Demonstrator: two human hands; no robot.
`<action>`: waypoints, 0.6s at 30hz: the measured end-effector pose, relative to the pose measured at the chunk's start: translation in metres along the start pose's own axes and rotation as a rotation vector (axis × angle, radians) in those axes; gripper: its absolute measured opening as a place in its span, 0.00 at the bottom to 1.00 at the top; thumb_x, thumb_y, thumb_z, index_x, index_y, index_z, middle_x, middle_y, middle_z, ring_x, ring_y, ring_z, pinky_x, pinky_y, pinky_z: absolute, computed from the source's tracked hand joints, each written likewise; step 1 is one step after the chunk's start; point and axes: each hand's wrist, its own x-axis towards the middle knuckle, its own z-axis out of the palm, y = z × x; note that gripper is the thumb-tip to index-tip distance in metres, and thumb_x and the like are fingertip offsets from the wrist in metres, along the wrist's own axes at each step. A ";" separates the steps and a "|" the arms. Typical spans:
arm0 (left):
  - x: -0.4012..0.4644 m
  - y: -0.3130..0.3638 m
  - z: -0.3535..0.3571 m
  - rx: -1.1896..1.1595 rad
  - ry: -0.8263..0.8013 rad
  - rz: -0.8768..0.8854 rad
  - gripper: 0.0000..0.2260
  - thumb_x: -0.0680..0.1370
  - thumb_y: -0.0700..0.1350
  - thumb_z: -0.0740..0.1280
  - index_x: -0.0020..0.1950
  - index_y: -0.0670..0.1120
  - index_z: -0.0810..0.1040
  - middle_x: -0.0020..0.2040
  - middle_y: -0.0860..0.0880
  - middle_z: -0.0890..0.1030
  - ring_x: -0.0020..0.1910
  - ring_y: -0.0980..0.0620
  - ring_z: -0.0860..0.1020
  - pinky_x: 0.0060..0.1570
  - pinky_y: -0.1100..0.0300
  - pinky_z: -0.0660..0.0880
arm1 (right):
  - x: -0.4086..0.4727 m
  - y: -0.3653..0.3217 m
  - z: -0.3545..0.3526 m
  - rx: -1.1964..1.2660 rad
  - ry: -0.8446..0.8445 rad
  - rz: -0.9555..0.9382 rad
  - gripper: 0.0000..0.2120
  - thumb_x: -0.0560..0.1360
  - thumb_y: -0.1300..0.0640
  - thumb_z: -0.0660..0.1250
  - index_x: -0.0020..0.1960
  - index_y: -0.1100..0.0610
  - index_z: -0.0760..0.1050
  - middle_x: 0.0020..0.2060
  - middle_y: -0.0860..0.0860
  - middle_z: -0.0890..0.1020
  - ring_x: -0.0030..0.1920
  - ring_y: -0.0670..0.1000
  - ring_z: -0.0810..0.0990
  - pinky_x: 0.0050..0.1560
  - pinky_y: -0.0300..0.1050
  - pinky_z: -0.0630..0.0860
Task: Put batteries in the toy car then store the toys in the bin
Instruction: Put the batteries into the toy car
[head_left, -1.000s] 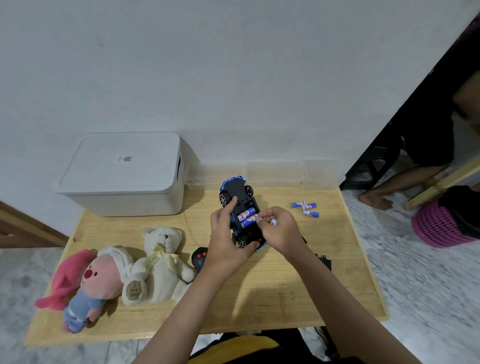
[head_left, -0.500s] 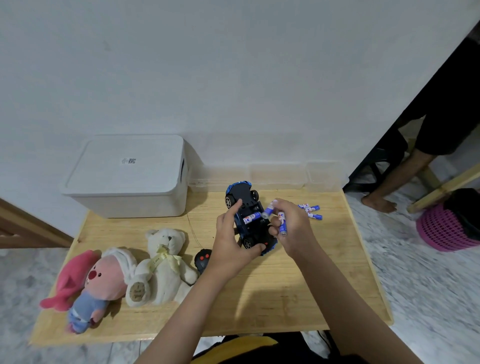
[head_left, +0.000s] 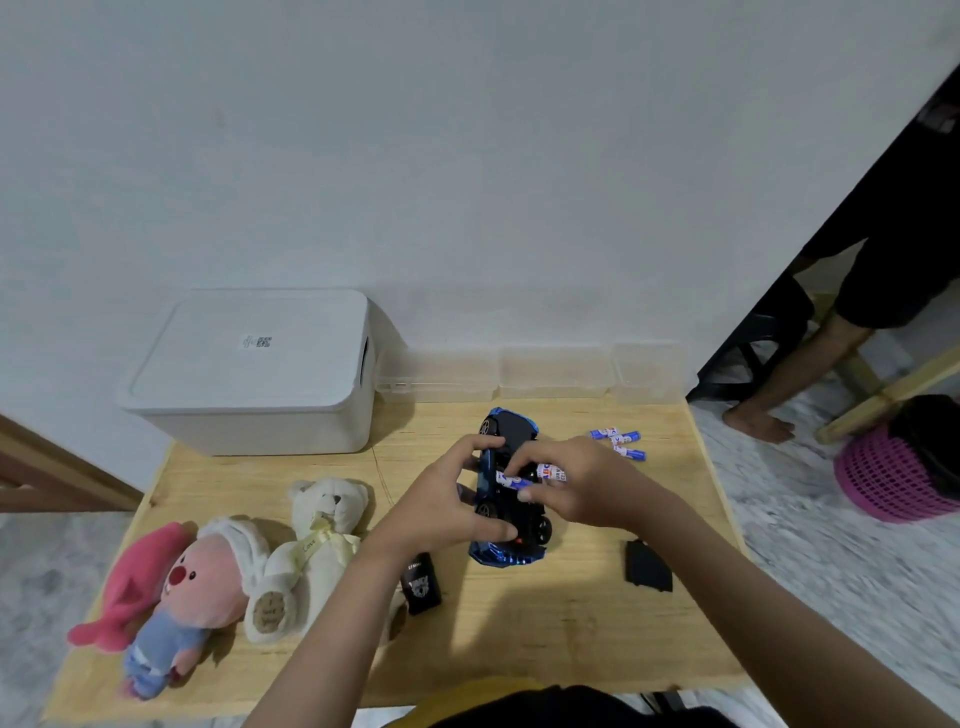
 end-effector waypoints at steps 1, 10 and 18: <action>0.002 0.000 -0.002 0.006 -0.013 -0.002 0.37 0.60 0.40 0.81 0.61 0.64 0.70 0.58 0.52 0.72 0.41 0.52 0.80 0.43 0.56 0.81 | 0.002 0.002 -0.001 -0.063 -0.032 -0.013 0.12 0.72 0.52 0.70 0.55 0.45 0.77 0.44 0.40 0.81 0.43 0.40 0.75 0.45 0.40 0.72; 0.024 0.004 -0.023 0.009 -0.099 -0.024 0.36 0.60 0.40 0.79 0.61 0.65 0.70 0.60 0.47 0.71 0.42 0.49 0.79 0.49 0.48 0.78 | 0.039 -0.001 -0.017 -0.387 -0.225 -0.078 0.22 0.67 0.45 0.72 0.59 0.41 0.70 0.50 0.43 0.80 0.49 0.48 0.76 0.47 0.47 0.74; 0.037 0.003 -0.031 -0.070 -0.070 -0.023 0.36 0.59 0.37 0.77 0.62 0.63 0.71 0.58 0.45 0.73 0.41 0.49 0.79 0.49 0.47 0.79 | 0.065 -0.007 -0.030 -0.457 -0.275 -0.116 0.22 0.66 0.43 0.73 0.57 0.45 0.70 0.41 0.44 0.76 0.40 0.48 0.70 0.37 0.45 0.65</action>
